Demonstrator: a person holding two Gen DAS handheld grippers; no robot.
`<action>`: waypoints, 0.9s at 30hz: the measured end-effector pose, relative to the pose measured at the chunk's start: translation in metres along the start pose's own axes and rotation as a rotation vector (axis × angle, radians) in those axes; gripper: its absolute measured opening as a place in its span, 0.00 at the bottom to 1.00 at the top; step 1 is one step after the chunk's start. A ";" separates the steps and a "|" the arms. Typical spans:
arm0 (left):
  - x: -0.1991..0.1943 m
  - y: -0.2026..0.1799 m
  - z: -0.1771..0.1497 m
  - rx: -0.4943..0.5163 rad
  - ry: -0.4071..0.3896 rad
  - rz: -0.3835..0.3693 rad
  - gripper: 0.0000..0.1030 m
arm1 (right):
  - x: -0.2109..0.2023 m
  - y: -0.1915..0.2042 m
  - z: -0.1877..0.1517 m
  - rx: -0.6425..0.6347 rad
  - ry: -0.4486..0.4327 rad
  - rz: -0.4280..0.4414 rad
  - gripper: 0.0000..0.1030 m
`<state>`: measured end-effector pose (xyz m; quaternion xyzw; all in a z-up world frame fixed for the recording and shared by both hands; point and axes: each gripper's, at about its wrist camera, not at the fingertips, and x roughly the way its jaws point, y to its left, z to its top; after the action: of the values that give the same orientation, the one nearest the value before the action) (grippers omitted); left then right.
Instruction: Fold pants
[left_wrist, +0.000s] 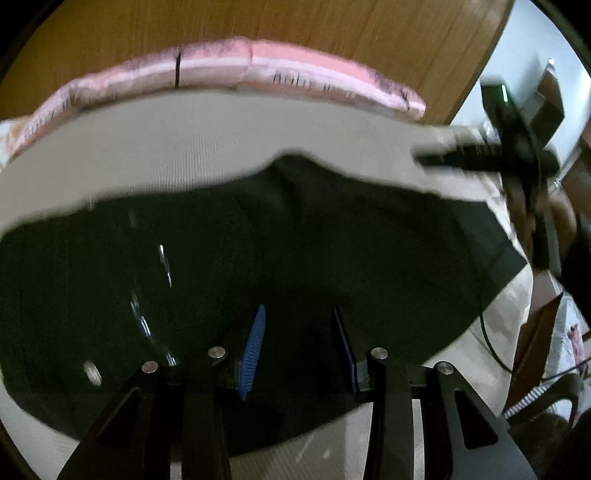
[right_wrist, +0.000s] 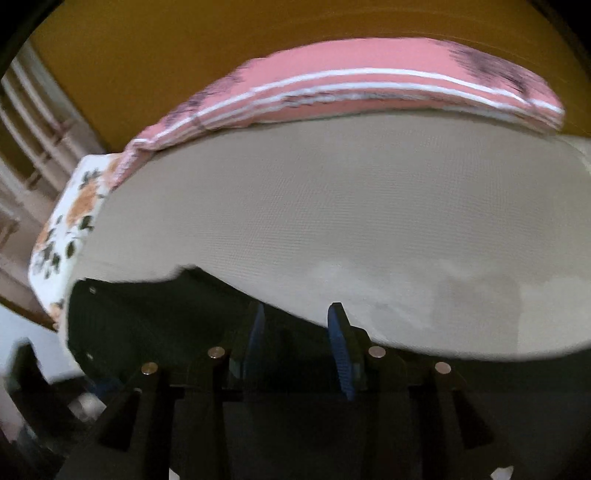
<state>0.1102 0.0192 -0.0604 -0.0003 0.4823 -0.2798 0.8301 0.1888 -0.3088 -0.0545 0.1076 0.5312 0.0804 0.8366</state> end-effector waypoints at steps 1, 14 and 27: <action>-0.001 -0.003 0.006 0.010 -0.013 -0.001 0.38 | -0.004 -0.013 -0.009 0.019 0.005 -0.023 0.34; 0.069 -0.057 0.084 0.112 -0.003 -0.092 0.38 | -0.013 -0.047 -0.056 0.094 -0.030 -0.081 0.34; 0.110 -0.034 0.083 0.082 0.061 0.025 0.38 | -0.002 -0.057 -0.053 0.083 -0.095 -0.207 0.33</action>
<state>0.2026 -0.0829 -0.0953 0.0480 0.4954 -0.2887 0.8179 0.1410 -0.3594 -0.0900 0.0903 0.5020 -0.0339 0.8595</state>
